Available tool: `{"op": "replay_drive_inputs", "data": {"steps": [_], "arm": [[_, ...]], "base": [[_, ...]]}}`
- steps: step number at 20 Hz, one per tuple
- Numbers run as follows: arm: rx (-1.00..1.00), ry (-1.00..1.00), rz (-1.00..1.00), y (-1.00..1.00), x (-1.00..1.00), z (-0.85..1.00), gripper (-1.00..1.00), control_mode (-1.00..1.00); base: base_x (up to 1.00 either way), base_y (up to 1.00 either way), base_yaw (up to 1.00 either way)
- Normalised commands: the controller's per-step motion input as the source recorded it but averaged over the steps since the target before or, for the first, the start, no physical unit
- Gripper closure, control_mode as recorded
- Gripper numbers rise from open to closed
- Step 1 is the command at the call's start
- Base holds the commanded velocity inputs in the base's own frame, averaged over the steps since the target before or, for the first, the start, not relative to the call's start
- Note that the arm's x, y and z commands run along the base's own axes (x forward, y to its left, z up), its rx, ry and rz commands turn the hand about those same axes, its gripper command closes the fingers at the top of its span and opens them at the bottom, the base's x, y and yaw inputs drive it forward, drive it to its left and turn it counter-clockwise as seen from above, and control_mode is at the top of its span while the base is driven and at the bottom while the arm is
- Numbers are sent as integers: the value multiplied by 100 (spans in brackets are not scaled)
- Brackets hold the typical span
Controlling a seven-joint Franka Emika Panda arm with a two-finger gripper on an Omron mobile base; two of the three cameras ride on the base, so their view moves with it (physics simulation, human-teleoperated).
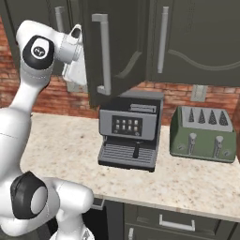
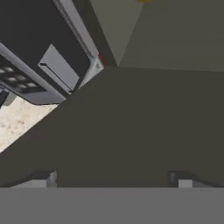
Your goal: The dining table condiment station is running low on mustard. Refill the condiment station by opening the cabinet and taking the mustard from the cabinet and placing it on the dining table.
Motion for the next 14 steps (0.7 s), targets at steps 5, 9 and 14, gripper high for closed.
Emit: {"op": "replay_drive_inputs", "data": {"steps": [5,9,14], "arm": [[0,-8,-20,-99,-100,-7,-100,-100],[2,-14,-13,-89,-91,0,-100,-100],[3,-11,-5,-30,-30,-1,-100,-100]], "base": [[0,0,0],[0,0,0],[0,0,0]]}}
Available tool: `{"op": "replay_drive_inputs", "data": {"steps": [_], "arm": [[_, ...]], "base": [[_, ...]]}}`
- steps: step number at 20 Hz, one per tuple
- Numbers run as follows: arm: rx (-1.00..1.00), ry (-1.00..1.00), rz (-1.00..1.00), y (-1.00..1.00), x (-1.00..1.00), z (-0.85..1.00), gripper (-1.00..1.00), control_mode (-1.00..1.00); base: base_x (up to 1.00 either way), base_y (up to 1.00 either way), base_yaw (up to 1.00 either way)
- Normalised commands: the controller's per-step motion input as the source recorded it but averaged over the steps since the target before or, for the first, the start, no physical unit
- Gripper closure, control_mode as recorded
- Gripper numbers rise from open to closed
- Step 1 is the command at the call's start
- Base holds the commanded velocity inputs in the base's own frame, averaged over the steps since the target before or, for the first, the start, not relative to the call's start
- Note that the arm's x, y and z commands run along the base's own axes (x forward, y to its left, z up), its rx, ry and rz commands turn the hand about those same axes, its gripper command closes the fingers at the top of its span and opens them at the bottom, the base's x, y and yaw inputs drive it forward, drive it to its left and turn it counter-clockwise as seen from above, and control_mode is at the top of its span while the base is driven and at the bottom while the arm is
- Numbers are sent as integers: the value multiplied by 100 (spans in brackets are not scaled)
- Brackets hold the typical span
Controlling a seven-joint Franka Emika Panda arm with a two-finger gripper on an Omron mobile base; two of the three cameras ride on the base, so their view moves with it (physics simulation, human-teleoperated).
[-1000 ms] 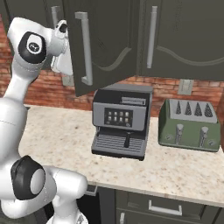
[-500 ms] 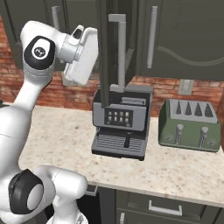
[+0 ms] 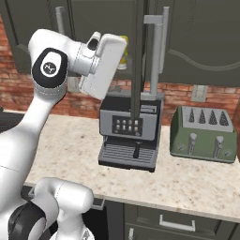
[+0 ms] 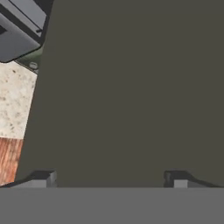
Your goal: The dining table condiment station is running low on mustard. Refill the condiment station by opening the cabinet and taking the mustard from the cabinet and placing it on the dining table.
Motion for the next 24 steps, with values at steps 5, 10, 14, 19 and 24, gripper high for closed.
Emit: {"op": "replay_drive_inputs", "data": {"steps": [5,10,14,19,24], "arm": [[1,-33,0,14,-12,-8,-100,-100],[12,-50,3,46,-7,0,-100,-100],[21,-48,5,52,0,4,-100,-100],[25,-36,3,47,9,0,-100,-100],[29,-21,4,24,18,9,-100,-100]], "base": [[0,0,0],[0,0,0],[0,0,0],[0,0,0],[0,0,0]]}}
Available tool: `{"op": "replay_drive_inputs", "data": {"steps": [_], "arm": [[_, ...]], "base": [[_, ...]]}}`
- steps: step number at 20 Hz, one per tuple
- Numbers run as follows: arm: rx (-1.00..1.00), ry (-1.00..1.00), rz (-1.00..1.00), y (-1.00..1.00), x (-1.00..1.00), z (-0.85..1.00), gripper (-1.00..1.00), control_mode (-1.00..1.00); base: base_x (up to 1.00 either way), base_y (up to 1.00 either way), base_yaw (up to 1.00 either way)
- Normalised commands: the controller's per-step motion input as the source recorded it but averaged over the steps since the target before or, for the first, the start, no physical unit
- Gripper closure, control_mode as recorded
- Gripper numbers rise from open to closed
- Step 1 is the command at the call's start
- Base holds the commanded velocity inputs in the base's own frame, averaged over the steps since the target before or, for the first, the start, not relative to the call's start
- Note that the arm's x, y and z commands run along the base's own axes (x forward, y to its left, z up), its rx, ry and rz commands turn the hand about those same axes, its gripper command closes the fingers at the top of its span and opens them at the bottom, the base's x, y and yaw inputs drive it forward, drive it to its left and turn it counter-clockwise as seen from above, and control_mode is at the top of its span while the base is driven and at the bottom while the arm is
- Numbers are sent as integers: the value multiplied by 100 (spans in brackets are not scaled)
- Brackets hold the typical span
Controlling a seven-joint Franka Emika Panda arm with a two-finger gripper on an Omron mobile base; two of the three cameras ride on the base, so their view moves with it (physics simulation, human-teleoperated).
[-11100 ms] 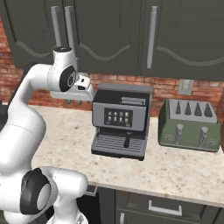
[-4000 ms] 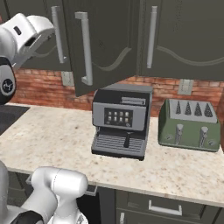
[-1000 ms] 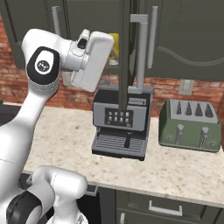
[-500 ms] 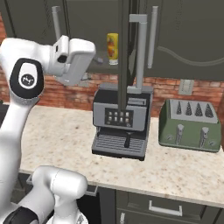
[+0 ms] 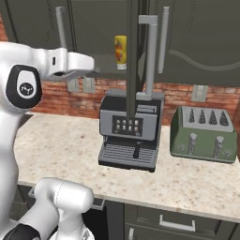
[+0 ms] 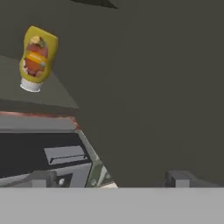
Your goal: The dining table condiment station is running low on mustard. Refill the condiment station by opening the cabinet and taking the mustard from the cabinet and placing it on the dining table.
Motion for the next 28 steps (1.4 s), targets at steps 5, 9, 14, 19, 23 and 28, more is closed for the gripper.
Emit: {"op": "replay_drive_inputs", "data": {"steps": [5,9,14,19,23,28], "arm": [[31,-5,4,0,26,3,-100,-100],[21,0,2,1,39,0,-100,-100],[13,0,1,6,40,0,-100,-100],[5,0,1,0,35,0,-100,-100],[3,-4,0,0,36,-4,-100,-100],[4,-14,0,0,29,0,-100,-100]], "base": [[0,0,0],[0,0,0],[0,0,0],[0,0,0],[0,0,0],[0,0,0]]}}
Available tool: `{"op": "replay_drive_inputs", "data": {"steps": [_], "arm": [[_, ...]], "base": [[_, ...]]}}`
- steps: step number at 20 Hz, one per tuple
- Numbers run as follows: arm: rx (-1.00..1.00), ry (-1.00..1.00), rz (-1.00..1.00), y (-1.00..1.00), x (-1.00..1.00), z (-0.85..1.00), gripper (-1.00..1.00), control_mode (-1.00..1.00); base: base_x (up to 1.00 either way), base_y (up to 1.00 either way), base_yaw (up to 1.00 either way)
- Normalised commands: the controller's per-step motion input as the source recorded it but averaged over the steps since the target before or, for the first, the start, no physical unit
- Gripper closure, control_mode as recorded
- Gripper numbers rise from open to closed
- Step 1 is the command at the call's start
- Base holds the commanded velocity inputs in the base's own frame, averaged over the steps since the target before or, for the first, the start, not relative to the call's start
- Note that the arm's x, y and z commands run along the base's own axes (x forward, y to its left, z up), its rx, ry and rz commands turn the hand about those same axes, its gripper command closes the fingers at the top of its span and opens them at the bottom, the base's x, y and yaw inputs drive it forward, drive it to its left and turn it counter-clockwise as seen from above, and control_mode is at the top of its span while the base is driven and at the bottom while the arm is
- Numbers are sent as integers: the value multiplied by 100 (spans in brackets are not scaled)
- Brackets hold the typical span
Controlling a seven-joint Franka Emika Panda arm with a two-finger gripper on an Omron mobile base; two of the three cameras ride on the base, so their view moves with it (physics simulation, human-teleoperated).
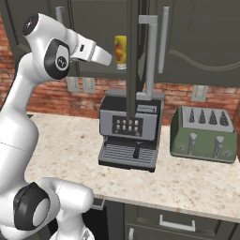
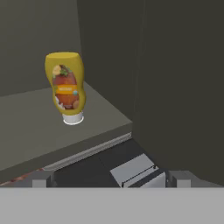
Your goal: The dining table condiment station is running low on mustard. Refill the condiment station by opening the cabinet and taking the mustard from the cabinet and placing it on the dining table.
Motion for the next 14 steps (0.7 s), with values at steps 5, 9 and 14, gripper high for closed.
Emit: {"op": "replay_drive_inputs", "data": {"steps": [5,9,14], "arm": [[4,-16,0,0,32,-7,-100,-100],[2,-7,0,0,26,-6,-100,-100],[1,0,1,-6,17,0,-100,-100]], "base": [[0,0,0],[0,0,0],[0,0,0]]}}
